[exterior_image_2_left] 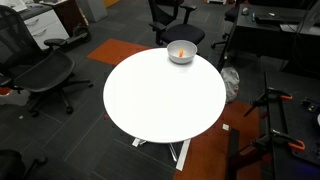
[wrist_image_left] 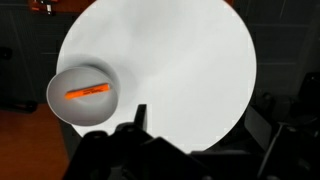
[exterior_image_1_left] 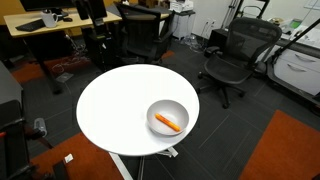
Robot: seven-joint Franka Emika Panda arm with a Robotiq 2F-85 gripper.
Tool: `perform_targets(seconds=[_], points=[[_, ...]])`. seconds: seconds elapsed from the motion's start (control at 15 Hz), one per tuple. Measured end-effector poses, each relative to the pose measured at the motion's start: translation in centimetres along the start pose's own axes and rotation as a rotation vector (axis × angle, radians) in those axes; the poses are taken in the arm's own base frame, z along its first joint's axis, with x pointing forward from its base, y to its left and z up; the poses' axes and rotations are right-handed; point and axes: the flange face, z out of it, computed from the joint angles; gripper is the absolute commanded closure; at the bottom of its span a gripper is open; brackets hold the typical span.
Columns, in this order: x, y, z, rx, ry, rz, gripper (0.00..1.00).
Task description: Remove the maker from the bowl and put it on the table
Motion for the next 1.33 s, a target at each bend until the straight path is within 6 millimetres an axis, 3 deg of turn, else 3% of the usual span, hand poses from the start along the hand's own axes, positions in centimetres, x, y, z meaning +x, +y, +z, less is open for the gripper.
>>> perform_targets(seconds=[0.4,0.87,1.33], points=[[3.8,7.3,6.7,-0.008,0.110,0.318,0.00],[8.0,12.0,15.9,-0.082,0.143,0.693,0.00],[9.2,16.8,21.6,-0.163,0.116,0.984,0.00]])
